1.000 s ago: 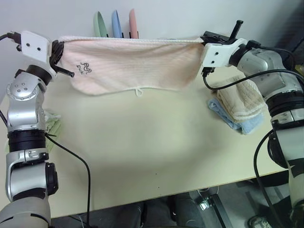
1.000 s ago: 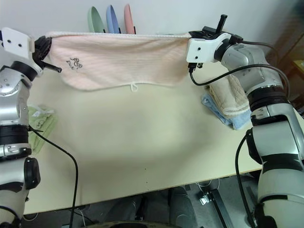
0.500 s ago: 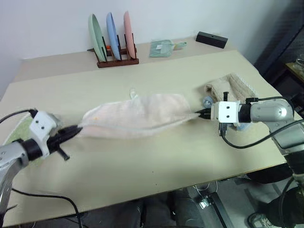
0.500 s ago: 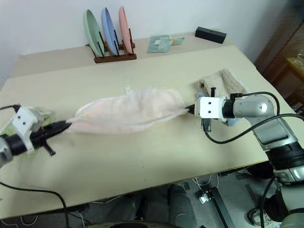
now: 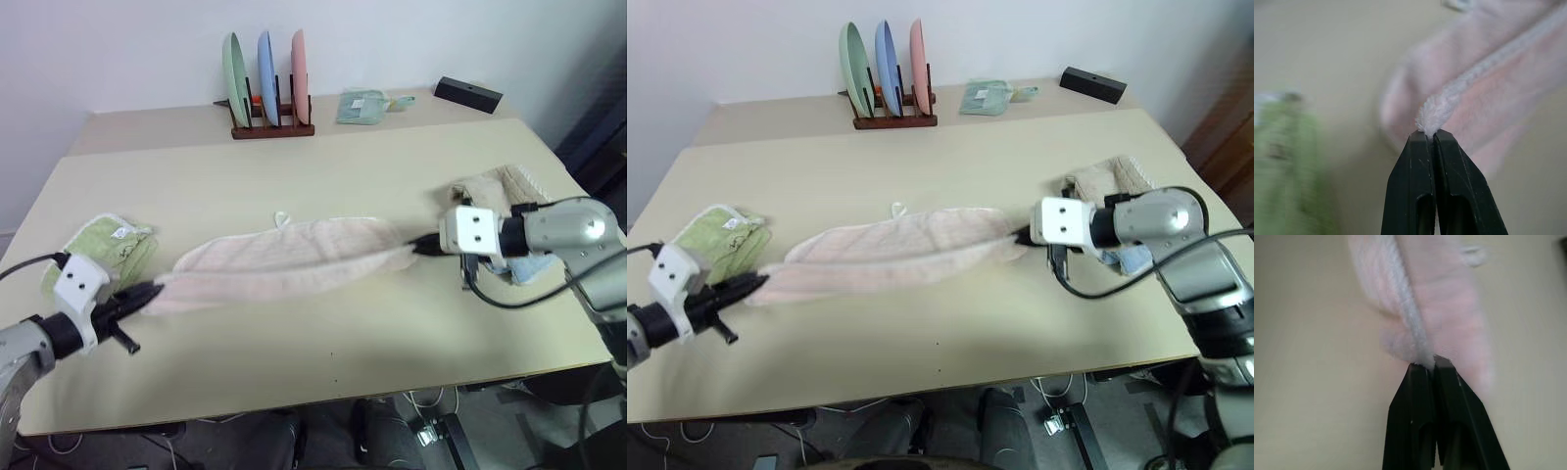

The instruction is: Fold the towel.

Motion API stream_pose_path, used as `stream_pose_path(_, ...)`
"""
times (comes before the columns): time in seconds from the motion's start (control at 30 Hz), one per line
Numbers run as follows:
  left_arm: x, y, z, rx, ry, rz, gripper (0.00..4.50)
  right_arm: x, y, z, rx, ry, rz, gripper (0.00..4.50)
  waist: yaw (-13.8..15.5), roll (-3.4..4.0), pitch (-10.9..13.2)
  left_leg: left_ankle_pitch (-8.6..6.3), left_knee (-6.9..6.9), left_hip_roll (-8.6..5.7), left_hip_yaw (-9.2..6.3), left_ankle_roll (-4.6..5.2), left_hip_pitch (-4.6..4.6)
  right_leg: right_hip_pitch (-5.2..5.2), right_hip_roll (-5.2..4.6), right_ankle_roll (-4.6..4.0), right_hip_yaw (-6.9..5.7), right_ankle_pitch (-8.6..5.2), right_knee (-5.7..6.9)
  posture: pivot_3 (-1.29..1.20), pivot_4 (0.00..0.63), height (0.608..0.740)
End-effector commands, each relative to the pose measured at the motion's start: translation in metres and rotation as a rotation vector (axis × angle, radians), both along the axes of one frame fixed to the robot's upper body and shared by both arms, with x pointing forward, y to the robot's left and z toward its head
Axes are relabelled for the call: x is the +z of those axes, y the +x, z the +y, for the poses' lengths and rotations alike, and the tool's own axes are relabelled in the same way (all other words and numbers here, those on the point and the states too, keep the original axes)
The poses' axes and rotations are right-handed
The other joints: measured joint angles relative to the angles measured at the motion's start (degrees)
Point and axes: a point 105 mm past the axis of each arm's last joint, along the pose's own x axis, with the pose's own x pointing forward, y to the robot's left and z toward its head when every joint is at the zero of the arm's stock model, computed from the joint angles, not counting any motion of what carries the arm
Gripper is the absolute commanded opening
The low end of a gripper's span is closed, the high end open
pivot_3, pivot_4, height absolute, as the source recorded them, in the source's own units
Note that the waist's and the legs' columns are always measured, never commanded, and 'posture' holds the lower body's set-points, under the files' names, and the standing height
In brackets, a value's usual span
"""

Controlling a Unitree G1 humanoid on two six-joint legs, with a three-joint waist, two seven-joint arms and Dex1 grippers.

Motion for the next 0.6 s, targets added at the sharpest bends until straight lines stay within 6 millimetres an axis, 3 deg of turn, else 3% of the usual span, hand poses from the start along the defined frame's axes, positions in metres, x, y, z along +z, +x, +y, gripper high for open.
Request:
stream_pose_path(0.03, 0.001, 0.014, 0.003, 0.021, 0.012, -0.036, 0.00, 0.001, 0.026, -0.003, -0.042, -0.004, -0.080, 0.01, -0.15, -0.04, -0.02, 0.00, 0.00, 0.00, 0.00, 0.01, -0.04, -0.04, 0.00, 0.01, 0.00, 0.01, -0.03, 0.00, 0.150, 0.740)
stream_pose_path(0.27, -0.011, 0.044, 0.002, 0.057, 0.010, -0.045, 0.00, -0.015, 0.064, 0.005, -0.059, -0.037, -0.134, 0.01, -1.22, -0.04, -0.02, 0.01, -0.01, -0.01, 0.01, 0.01, -0.10, -0.15, 0.03, 0.03, -0.06, 0.03, -0.01, 0.00, 0.150, 0.740)
stream_pose_path(0.6, -0.029, 0.053, 0.012, 0.140, -0.005, -0.010, 0.00, -0.021, 0.085, 0.014, -0.108, 0.023, -0.177, 0.01, -3.30, -0.03, -0.02, 0.01, -0.05, 0.00, -0.04, 0.00, -0.13, -0.23, 0.07, 0.03, -0.08, 0.03, 0.00, 0.00, 0.150, 0.740)
